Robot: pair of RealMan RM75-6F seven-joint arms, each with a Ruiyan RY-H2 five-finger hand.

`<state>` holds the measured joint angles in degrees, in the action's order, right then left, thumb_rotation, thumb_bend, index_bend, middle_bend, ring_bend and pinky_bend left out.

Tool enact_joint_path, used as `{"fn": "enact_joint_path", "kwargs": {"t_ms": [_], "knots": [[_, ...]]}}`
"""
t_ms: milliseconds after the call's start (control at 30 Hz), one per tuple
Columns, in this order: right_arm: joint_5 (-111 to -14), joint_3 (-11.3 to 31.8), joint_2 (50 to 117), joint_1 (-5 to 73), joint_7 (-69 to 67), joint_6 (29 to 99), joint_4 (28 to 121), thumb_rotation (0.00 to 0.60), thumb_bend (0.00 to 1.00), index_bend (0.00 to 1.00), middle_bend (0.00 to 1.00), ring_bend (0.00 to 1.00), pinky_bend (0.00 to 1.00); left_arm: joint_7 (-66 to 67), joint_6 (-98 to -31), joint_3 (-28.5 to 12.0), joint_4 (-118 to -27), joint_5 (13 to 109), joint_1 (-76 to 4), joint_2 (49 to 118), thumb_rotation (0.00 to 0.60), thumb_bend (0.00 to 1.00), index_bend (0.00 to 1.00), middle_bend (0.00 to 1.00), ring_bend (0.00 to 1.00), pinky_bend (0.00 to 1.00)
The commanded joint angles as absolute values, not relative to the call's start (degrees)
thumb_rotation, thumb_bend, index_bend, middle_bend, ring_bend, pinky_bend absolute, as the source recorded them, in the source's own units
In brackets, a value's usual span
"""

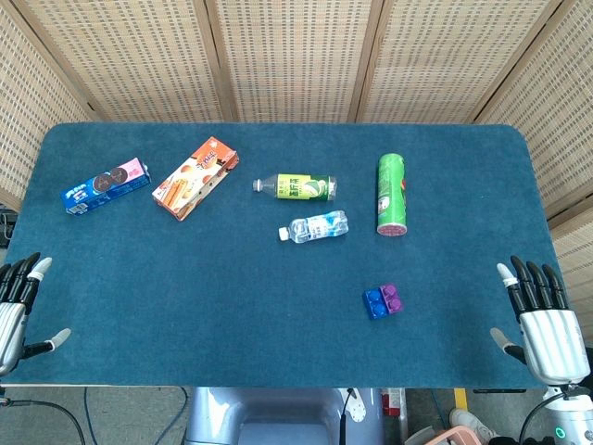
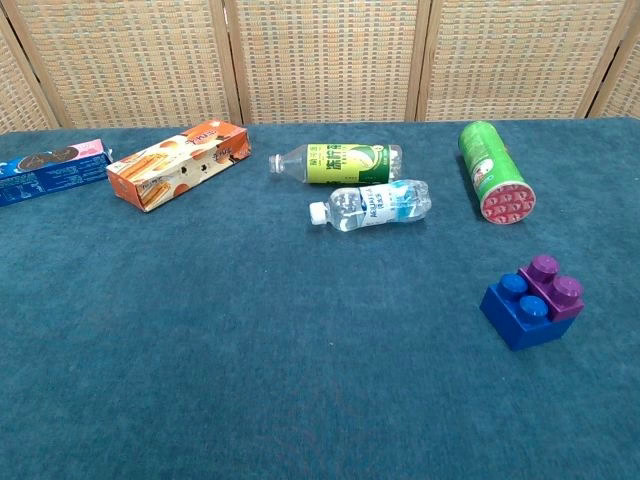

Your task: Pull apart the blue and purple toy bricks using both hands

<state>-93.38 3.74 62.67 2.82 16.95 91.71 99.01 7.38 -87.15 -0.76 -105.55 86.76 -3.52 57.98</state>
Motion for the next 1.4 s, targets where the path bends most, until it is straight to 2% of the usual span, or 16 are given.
{"fn": "enact_joint_path", "kwargs": {"t_ms": [33,167,267,467,633,800,1067,1400], "knots": [[-93.0,3.8,62.7,2.7,16.8,91.6,99.1,0.6,0.0,0.0,0.0,0.0,0.0,7.4,-87.0,-0.8,-105.7,86.8,-3.6,57.9,0.6,0.0,0.0,0.0,0.0,0.0],[-92.8,3.6,62.7,2.6,16.8,91.3,99.2,0.6,0.0,0.0,0.0,0.0,0.0,7.6,-86.7,-0.8,-105.6,86.8,-3.7,57.9,0.6,0.0,0.0,0.0,0.0,0.0],[-92.4,2.8,62.3,3.5,15.2,88.4,99.8,0.6,0.0,0.0,0.0,0.0,0.0,7.8,-86.8,-0.8,-105.6,86.8,-3.6,58.1,0.6,0.0,0.0,0.0,0.0,0.0],[-92.9,3.6,62.3,10.5,10.8,78.0,93.8,0.6,0.0,0.0,0.0,0.0,0.0,9.1,-86.6,-1.3,-105.6,86.7,-4.0,58.7,0.6,0.0,0.0,0.0,0.0,0.0],[-97.8,1.2,60.4,18.0,-0.4,67.0,90.8,0.6,0.0,0.0,0.0,0.0,0.0,11.3,-84.8,-1.5,-105.3,85.2,-4.8,59.8,0.6,0.0,0.0,0.0,0.0,0.0],[-101.4,-0.3,60.6,23.3,-4.7,61.0,87.1,0.6,0.0,0.0,0.0,0.0,0.0,13.1,-84.5,-1.8,-105.3,84.2,-5.0,60.7,0.6,0.0,0.0,0.0,0.0,0.0],[-102.1,-0.2,66.7,27.6,-6.8,57.5,81.0,0.6,0.0,0.01,0.01,0.0,0.0,14.7,-84.0,-1.8,-105.1,83.8,-5.2,61.5,0.6,0.0,0.0,0.0,0.0,0.0],[-99.7,0.0,72.2,31.4,-6.8,53.4,77.2,0.6,0.0,0.09,0.15,0.0,0.0,14.5,-83.8,-2.0,-104.8,83.1,-5.3,61.6,0.6,0.0,0.0,0.0,0.0,0.0]]}}
